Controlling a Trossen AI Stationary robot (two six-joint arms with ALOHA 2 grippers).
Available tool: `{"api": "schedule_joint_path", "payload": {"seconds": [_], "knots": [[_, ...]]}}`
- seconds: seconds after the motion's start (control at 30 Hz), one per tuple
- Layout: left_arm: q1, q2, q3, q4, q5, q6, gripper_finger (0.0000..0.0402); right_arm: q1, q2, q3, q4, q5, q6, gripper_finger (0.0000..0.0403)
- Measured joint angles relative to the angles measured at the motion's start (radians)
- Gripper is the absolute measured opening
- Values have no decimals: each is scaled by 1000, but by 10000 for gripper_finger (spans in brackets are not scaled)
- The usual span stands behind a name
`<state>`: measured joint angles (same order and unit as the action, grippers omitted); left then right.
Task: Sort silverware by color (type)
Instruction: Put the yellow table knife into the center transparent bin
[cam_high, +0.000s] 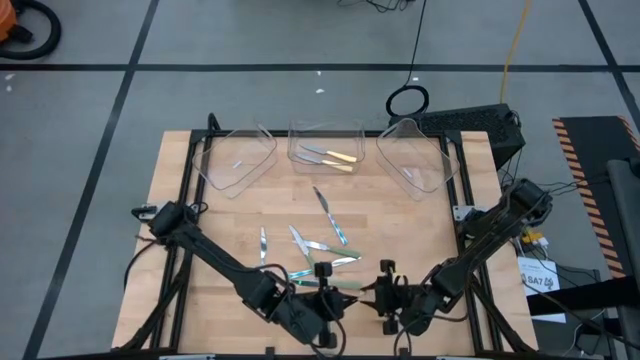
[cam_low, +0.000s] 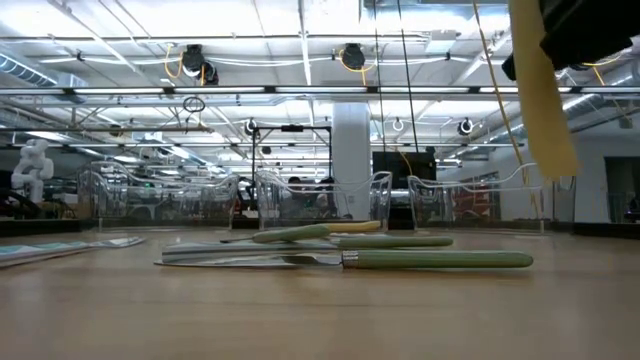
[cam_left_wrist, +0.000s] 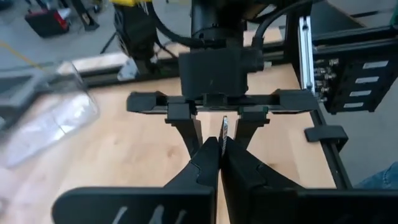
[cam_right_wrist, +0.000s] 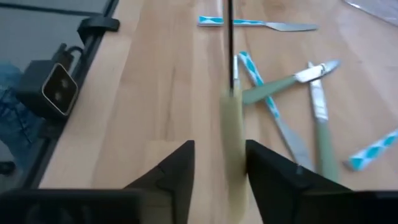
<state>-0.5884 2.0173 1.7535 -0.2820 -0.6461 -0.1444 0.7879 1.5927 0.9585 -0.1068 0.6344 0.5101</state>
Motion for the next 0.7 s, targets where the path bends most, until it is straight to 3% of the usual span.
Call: {"api": "schedule_joint_path", "payload": {"seconds": [0.27, 0.57, 0.7], "knots": [[-11, -91, 0, -31, -14, 136, 8, 7, -83, 0, -107, 75, -18, 174], [-11, -111, 0, -45, -19, 212, 8, 6, -78, -1, -113, 201, -121, 169], [-5, -111, 0, -36, -18, 212, 8, 3, -77, -1, -114, 207, -150, 155]]}}
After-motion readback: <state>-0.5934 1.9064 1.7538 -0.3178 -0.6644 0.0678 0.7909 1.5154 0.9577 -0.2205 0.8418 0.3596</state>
